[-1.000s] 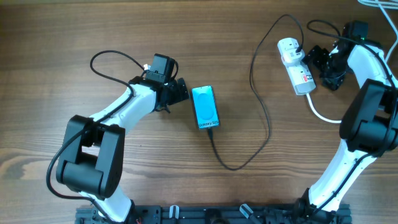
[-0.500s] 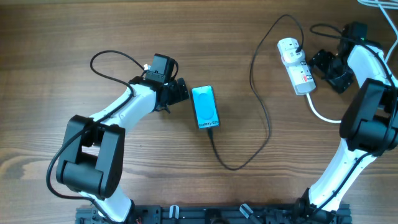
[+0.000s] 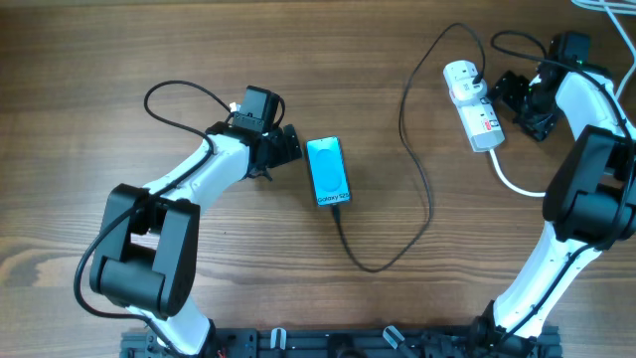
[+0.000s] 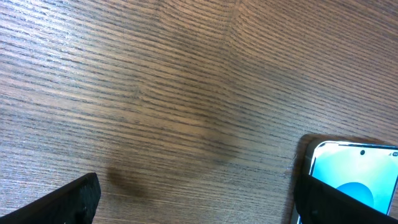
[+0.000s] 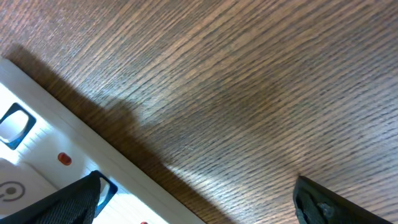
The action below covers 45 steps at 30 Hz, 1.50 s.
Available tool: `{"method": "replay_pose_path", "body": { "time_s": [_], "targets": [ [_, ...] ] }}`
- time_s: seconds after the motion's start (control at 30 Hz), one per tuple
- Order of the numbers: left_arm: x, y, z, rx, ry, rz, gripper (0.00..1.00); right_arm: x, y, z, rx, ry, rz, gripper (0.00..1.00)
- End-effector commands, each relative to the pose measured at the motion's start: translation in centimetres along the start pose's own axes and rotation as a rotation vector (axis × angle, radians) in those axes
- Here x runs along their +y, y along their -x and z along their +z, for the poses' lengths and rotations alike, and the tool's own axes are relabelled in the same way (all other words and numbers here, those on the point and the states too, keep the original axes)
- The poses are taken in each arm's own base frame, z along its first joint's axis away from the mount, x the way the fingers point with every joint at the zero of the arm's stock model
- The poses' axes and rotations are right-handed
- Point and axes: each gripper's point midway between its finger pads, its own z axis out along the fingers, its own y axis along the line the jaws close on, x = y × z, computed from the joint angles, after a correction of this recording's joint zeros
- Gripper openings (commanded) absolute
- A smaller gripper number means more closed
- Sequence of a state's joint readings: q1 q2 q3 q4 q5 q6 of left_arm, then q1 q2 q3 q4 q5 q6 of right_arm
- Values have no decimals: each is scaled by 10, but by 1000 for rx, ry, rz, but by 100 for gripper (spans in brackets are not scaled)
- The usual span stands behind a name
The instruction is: Plug charger to phone and switch on socket
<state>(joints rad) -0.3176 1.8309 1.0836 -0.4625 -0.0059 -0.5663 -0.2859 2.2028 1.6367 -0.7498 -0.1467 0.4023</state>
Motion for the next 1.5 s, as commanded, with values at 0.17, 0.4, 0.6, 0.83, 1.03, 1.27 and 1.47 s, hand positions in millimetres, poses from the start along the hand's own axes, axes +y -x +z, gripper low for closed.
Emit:
{"method": "replay_pose_path", "body": {
  "time_s": [0.17,0.4,0.6,0.83,1.03,1.27,1.47],
  "targets": [
    [2,-3,4,10,6,-3,100,7,-18,10,73,42,-35,100],
    [2,-3,4,10,6,-3,100,6,-19,10,79,40,-34,100],
    [2,-3,4,9,6,-3,100,5,-22,10,91,35,-32,100],
    [2,-3,4,9,6,-3,100,4,-25,10,105,30,-41,100],
    [2,-3,4,9,6,-3,100,10,-31,15,117,29,-71,100],
    [2,-3,4,9,6,-3,100,-10,-34,14,121,-83,-73,100],
    [2,-3,4,9,6,-3,100,-12,-38,-14,183,16,-244,99]
  ]
}}
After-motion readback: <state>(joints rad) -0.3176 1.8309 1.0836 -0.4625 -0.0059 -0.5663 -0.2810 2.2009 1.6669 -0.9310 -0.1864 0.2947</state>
